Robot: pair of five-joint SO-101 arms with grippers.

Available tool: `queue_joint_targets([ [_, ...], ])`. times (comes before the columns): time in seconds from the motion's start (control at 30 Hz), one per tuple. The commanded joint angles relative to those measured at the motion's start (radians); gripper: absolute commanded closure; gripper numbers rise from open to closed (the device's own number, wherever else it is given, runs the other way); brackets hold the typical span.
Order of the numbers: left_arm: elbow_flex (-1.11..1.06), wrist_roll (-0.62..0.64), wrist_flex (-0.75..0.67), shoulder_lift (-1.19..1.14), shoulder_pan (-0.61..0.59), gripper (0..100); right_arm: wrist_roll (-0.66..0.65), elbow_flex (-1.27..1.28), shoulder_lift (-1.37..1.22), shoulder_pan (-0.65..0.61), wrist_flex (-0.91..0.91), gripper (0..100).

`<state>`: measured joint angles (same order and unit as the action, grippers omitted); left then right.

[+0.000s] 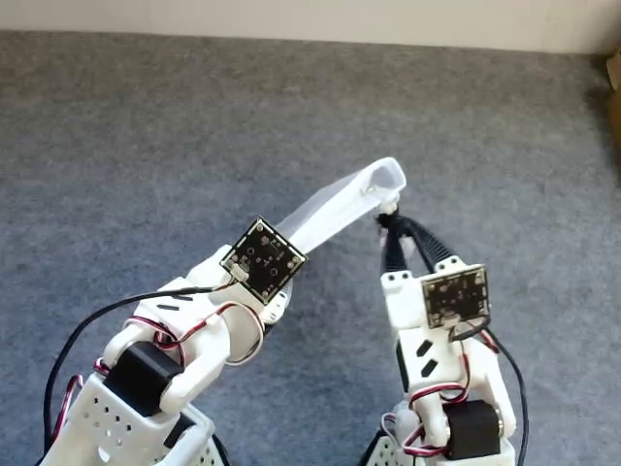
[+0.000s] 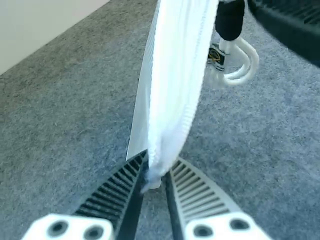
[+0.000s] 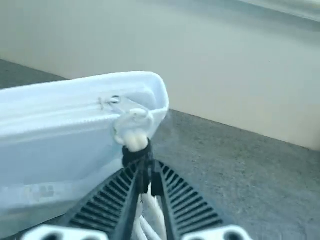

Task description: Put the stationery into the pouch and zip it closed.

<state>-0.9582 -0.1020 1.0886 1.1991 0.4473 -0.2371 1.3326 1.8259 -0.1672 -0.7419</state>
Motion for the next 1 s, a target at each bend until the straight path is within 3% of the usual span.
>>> queue_joint_targets([
  [0.0,0.002,0.011,0.015,-0.005,-0.022,99,-0.018,-0.015,-0.005,0.087,0.091,99.4],
  [0.27,0.002,0.011,0.017,-0.005,-0.022,99,-0.018,-0.018,0.005,0.131,0.145,99.4],
  [0.4,0.002,0.011,0.014,-0.005,-0.022,99,-0.011,-0.074,0.005,0.110,-0.030,97.4],
  [0.6,0.002,0.011,0.011,-0.005,-0.022,99,0.068,-0.263,0.005,-0.061,-0.303,83.0],
  [0.8,0.004,0.011,0.011,-0.005,-0.022,99,0.101,-0.246,-0.005,-0.209,-0.248,82.8],
  [0.97,0.004,0.011,0.014,-0.005,-0.022,99,0.097,-0.088,-0.005,-0.219,-0.050,82.8],
])
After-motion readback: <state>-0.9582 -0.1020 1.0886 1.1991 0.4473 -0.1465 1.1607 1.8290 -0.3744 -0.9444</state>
